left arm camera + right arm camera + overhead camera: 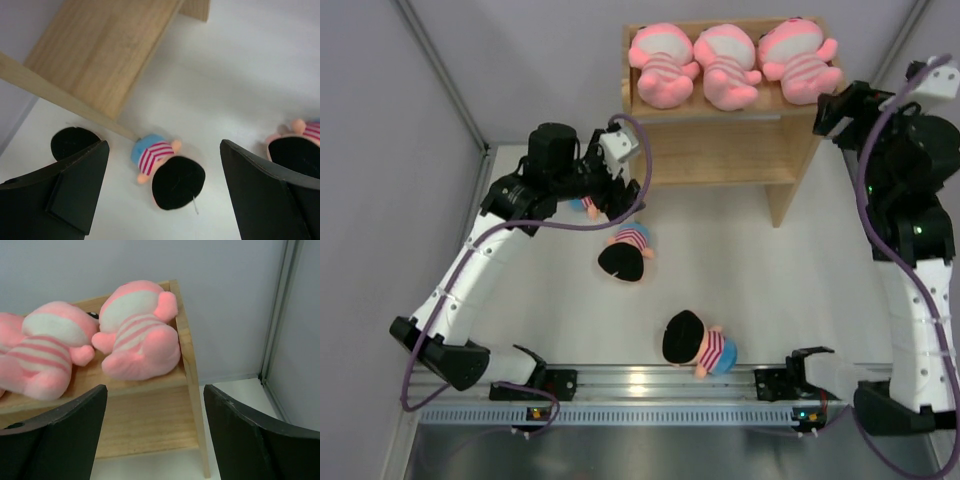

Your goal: Place and organize the stuffed toys onto the shelf

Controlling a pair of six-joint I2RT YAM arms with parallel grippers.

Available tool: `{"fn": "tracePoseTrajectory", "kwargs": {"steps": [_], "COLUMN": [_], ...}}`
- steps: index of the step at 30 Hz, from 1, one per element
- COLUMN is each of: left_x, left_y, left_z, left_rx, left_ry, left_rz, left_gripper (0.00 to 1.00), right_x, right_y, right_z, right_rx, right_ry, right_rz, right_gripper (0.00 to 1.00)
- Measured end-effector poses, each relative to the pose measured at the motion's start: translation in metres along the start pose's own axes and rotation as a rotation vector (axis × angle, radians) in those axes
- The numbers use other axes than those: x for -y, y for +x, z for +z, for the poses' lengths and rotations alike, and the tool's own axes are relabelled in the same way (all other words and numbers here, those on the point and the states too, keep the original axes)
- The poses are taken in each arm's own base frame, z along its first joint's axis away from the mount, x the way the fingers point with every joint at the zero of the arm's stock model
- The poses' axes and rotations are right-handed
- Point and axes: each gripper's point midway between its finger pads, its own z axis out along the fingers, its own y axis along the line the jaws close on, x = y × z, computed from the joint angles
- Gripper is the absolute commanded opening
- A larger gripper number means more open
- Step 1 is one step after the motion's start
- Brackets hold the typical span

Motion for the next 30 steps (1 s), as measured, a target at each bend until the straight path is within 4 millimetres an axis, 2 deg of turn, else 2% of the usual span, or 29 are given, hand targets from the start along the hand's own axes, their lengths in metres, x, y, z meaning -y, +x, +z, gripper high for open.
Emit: {"fn": "tracePoseTrajectory", "kwargs": {"steps": [4, 7, 9, 11, 14, 17, 19, 21, 24, 27, 29, 30], "left_x": [0.023, 0.066, 0.102, 0.142, 0.188, 0.207, 0.217, 0.23, 0.252, 0.261, 0.258, 0.255], "left_y": [0.056, 0.108, 0.141, 0.167, 0.183, 0.185, 0.187, 0.195, 0.219, 0.244, 0.254, 0.257], "left_z": [0.004, 0.012, 0.02, 0.024, 0.026, 0.026, 0.027, 0.03, 0.035, 0.046, 0.056, 0.06], "left_rx": [-0.147, -0.28, -0.366, -0.433, -0.465, -0.447, -0.438, -0.445, -0.484, -0.524, -0.532, -0.531], "left_ry": [0.092, 0.237, 0.354, 0.487, 0.649, 0.728, 0.776, 0.829, 0.901, 0.914, 0.875, 0.85], "left_rz": [0.105, 0.175, 0.248, 0.32, 0.405, 0.447, 0.471, 0.495, 0.517, 0.531, 0.537, 0.541], "left_gripper": [0.99, 0.99, 0.99, 0.99, 0.99, 0.99, 0.99, 0.99, 0.99, 0.98, 0.86, 0.76], "right_x": [0.003, 0.001, -0.003, -0.01, -0.017, -0.023, -0.025, -0.027, -0.03, -0.033, -0.034, -0.034], "right_y": [-0.018, -0.021, -0.008, 0.019, 0.073, 0.108, 0.124, 0.132, 0.131, 0.128, 0.125, 0.125], "right_z": [-0.062, -0.097, -0.109, -0.11, -0.101, -0.095, -0.094, -0.096, -0.101, -0.105, -0.108, -0.11], "right_rx": [0.077, 0.119, 0.112, 0.068, -0.072, -0.175, -0.219, -0.241, -0.233, -0.222, -0.213, -0.21], "right_ry": [-0.032, -0.084, -0.133, -0.196, -0.273, -0.329, -0.355, -0.376, -0.397, -0.413, -0.421, -0.424], "right_rz": [-0.008, -0.025, -0.044, -0.067, -0.093, -0.104, -0.106, -0.107, -0.108, -0.108, -0.108, -0.108], "right_gripper": [0.79, 0.78, 0.79, 0.79, 0.79, 0.79, 0.79, 0.79, 0.79, 0.79, 0.8, 0.8]}}
